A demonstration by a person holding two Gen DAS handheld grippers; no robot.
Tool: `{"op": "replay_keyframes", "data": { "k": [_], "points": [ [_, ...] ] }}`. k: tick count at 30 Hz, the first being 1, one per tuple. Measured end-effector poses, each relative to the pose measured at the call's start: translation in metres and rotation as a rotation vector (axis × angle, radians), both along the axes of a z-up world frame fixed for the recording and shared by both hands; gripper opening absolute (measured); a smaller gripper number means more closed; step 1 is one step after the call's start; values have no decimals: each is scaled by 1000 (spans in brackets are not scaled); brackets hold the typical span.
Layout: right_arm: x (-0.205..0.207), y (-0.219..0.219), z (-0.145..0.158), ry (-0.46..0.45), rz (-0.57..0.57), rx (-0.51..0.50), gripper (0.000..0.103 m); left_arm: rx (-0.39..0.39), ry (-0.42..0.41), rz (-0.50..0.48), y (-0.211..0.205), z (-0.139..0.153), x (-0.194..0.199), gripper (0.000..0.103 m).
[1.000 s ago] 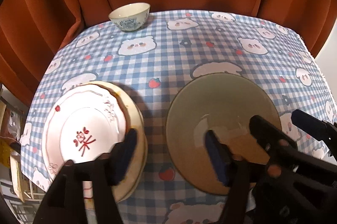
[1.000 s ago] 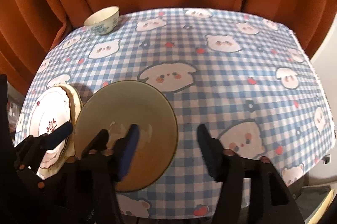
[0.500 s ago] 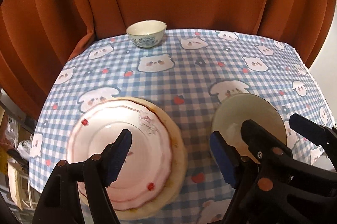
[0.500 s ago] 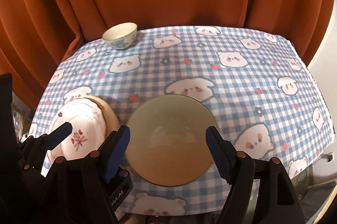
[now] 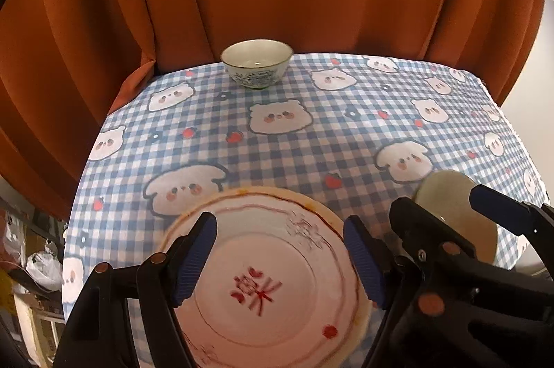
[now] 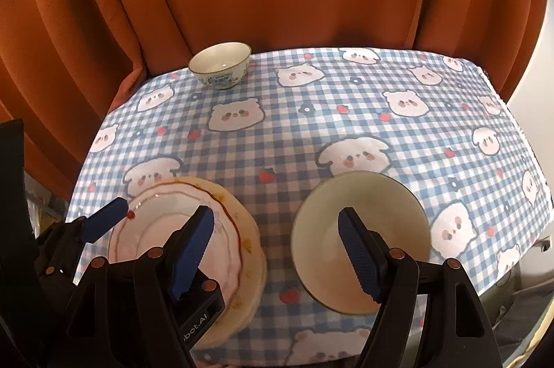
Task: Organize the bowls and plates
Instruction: 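Lower the white bowl onto the plate stack and open both tools, then move both tools to another white bowl and grasp its rim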
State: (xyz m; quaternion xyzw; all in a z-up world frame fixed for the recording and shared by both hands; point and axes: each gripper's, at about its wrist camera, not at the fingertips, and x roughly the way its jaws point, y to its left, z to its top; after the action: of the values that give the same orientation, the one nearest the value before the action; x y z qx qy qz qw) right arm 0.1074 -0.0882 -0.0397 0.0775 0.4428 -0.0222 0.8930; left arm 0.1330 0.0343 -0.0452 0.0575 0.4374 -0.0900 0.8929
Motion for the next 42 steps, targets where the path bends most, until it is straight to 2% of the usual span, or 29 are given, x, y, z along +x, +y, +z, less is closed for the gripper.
{"op": "replay_keyframes", "data": {
  "k": [6,14,20,25,29,34,37,40,42],
  "points": [
    [40,10,9,-11,8,-39,77,-18,-28,19,6,13,36,75],
    [110,10,30,-98,79,-34,77,-18,-111,100,6,32,98,75],
    [172,11,33,-128,139,-37,77,-23,-123,164,3,30,150,75],
    [226,9,20,-130,151,-20,75,-31,-116,173,1,18,196,71],
    [265,10,4,-108,147,5,64,18,-113,182,-3,7,230,71],
    [305,15,-16,-100,141,4,63,29,-98,201,-2,-9,263,71],
    [326,20,-27,-92,150,2,55,17,-82,206,-1,-20,280,67],
    [346,20,-40,-68,147,10,50,17,-59,210,-3,-31,294,57],
    [355,19,-48,-55,145,24,43,16,-45,211,-4,-37,299,52]
  ]
}}
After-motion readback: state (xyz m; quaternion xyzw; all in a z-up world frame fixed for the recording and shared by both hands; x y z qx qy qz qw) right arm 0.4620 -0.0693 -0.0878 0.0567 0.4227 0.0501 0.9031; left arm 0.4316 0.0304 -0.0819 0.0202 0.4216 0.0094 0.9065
